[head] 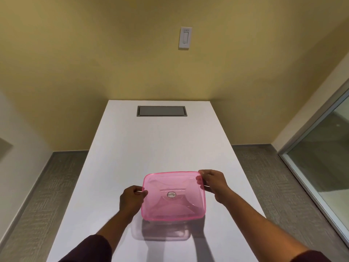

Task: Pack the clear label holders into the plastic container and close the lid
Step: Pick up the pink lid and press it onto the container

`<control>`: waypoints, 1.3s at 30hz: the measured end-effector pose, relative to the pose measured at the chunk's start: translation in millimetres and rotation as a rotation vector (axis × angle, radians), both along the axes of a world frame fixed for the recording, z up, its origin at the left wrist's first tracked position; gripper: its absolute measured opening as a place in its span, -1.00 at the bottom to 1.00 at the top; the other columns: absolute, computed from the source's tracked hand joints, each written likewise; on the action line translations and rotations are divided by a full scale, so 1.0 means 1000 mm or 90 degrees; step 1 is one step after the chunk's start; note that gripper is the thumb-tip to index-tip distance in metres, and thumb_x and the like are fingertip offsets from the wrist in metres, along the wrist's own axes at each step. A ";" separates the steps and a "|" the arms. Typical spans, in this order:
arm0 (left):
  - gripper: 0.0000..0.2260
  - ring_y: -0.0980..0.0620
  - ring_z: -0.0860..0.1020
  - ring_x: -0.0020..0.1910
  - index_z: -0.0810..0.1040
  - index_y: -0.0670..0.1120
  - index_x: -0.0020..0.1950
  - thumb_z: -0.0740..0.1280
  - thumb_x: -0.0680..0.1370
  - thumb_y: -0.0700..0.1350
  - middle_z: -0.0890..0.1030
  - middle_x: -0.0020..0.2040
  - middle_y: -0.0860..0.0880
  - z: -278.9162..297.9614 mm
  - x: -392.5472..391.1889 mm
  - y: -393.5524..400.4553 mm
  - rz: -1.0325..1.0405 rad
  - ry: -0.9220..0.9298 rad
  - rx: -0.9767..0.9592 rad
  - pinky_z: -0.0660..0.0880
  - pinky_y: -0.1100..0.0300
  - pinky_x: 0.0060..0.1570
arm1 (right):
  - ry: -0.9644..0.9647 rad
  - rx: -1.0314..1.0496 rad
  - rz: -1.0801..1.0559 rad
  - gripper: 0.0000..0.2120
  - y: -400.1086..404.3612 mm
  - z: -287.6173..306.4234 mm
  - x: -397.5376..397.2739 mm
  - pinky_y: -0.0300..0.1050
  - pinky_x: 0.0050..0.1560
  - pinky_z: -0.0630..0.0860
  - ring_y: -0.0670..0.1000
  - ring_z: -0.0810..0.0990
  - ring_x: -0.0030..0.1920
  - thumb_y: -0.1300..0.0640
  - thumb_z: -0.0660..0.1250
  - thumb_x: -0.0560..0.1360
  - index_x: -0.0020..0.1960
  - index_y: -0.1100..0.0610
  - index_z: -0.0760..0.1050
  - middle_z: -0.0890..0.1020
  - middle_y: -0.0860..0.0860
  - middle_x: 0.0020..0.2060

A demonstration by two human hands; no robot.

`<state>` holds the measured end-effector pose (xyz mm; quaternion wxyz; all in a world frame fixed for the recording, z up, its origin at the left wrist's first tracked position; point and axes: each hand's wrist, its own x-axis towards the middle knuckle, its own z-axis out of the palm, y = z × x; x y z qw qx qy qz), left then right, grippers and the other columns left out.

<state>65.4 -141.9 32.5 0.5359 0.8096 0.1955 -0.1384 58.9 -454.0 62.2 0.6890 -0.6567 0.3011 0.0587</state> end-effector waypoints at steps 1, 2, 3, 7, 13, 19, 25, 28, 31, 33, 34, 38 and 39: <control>-0.90 -0.12 0.68 -0.21 0.66 -0.08 -0.05 0.50 0.46 -0.14 0.72 -0.24 -0.08 -0.002 0.000 0.001 0.005 0.005 0.009 0.64 -0.12 0.03 | 0.008 -0.013 -0.001 -0.89 0.003 -0.004 0.001 -0.01 -0.13 0.66 0.07 0.71 -0.20 0.20 0.40 0.59 0.01 0.23 0.67 0.76 0.21 -0.12; -0.90 -0.12 0.68 -0.20 0.65 -0.06 -0.07 0.51 0.45 -0.12 0.72 -0.24 -0.08 -0.003 -0.001 0.002 0.008 0.010 0.020 0.64 -0.11 0.02 | 0.015 -0.029 0.004 -0.88 0.007 -0.008 0.002 0.00 -0.12 0.66 0.07 0.70 -0.20 0.19 0.41 0.58 0.00 0.24 0.67 0.75 0.22 -0.11; -0.89 -0.13 0.68 -0.18 0.65 -0.06 -0.08 0.51 0.44 -0.11 0.72 -0.22 -0.08 -0.004 0.000 0.003 0.006 0.013 0.033 0.64 -0.11 0.02 | 0.020 -0.049 0.013 -0.87 0.010 -0.012 0.002 0.02 -0.10 0.67 0.06 0.70 -0.19 0.17 0.43 0.57 -0.01 0.24 0.67 0.75 0.21 -0.10; -0.86 -0.18 0.68 -0.06 0.66 -0.07 -0.06 0.51 0.44 -0.05 0.72 -0.13 -0.09 -0.008 0.002 0.000 -0.017 0.023 0.083 0.61 -0.08 0.08 | 0.037 -0.168 0.024 -0.82 0.015 -0.030 0.005 0.10 -0.05 0.72 0.09 0.68 -0.14 0.22 0.53 0.48 0.06 0.22 0.65 0.70 0.14 -0.04; -0.79 -0.14 0.64 0.04 0.67 -0.10 0.03 0.49 0.47 -0.03 0.71 -0.02 -0.07 -0.021 0.006 -0.003 -0.064 0.036 0.148 0.55 0.04 0.11 | 0.081 -0.345 0.060 -0.76 0.018 -0.050 0.007 0.04 0.09 0.65 0.12 0.71 -0.02 0.12 0.55 0.44 0.10 0.11 0.69 0.72 0.01 -0.08; -0.83 -0.09 0.61 0.01 0.62 -0.10 -0.01 0.46 0.50 -0.03 0.68 -0.04 -0.05 -0.028 0.013 -0.011 -0.087 0.042 0.199 0.53 0.11 0.04 | 0.104 -0.403 0.081 -0.79 0.015 -0.066 0.010 -0.08 0.04 0.56 0.01 0.65 -0.05 0.03 0.53 0.46 0.07 0.04 0.69 0.68 -0.13 -0.19; -0.88 -0.08 0.60 -0.02 0.57 -0.08 -0.08 0.44 0.49 -0.06 0.64 -0.09 -0.02 -0.035 0.018 -0.018 -0.083 0.034 0.219 0.53 0.08 -0.02 | 0.080 -0.415 0.076 -0.76 0.016 -0.075 0.019 -0.08 0.05 0.53 -0.01 0.63 -0.05 0.07 0.45 0.52 0.18 0.05 0.67 0.69 -0.11 -0.12; -0.79 -0.07 0.61 0.02 0.57 -0.11 0.10 0.44 0.50 -0.11 0.62 0.04 -0.07 -0.042 0.020 -0.020 -0.078 0.014 0.187 0.51 0.11 0.02 | 0.077 -0.408 0.061 -0.79 0.019 -0.083 0.020 -0.11 -0.05 0.49 -0.07 0.61 -0.15 0.10 0.42 0.52 0.15 0.07 0.66 0.67 -0.12 -0.18; -0.69 -0.09 0.60 0.09 0.53 -0.14 0.26 0.41 0.54 -0.12 0.60 0.16 -0.12 -0.048 0.022 -0.026 -0.046 0.010 0.107 0.52 0.06 0.13 | 0.065 -0.394 0.028 -0.80 0.022 -0.090 0.020 -0.11 -0.05 0.47 -0.03 0.61 -0.11 0.12 0.40 0.53 0.14 0.07 0.65 0.66 -0.09 -0.13; -0.68 -0.13 0.58 0.16 0.52 -0.17 0.30 0.35 0.59 -0.07 0.59 0.20 -0.15 -0.051 0.024 -0.030 -0.011 0.022 0.080 0.51 0.01 0.20 | 0.055 -0.373 0.009 -0.81 0.025 -0.094 0.019 -0.12 -0.05 0.45 -0.04 0.61 -0.10 0.13 0.40 0.53 0.14 0.06 0.65 0.66 -0.06 -0.10; -0.69 -0.15 0.57 0.16 0.52 -0.18 0.28 0.31 0.62 -0.04 0.59 0.20 -0.16 -0.052 0.026 -0.033 0.005 0.026 0.081 0.50 -0.01 0.21 | 0.052 -0.359 -0.001 -0.81 0.026 -0.096 0.019 -0.12 -0.04 0.46 -0.04 0.61 -0.09 0.13 0.40 0.53 0.14 0.06 0.64 0.66 -0.05 -0.08; -0.67 -0.25 0.55 0.14 0.55 -0.21 0.15 0.17 0.67 0.03 0.58 0.14 -0.22 -0.057 0.036 -0.041 0.038 0.038 0.108 0.48 -0.11 0.21 | 0.029 -0.348 -0.041 -0.91 0.030 -0.100 0.019 -0.08 -0.01 0.51 0.04 0.65 -0.03 0.11 0.34 0.59 0.06 -0.01 0.61 0.65 -0.03 -0.08; -0.65 -0.27 0.53 0.16 0.54 -0.22 0.15 0.13 0.68 0.04 0.57 0.14 -0.24 -0.058 0.039 -0.044 0.040 0.045 0.116 0.46 -0.12 0.22 | 0.023 -0.354 -0.043 -0.92 0.031 -0.101 0.019 -0.09 -0.04 0.49 0.04 0.65 -0.04 0.09 0.32 0.61 0.02 -0.04 0.58 0.65 -0.04 -0.10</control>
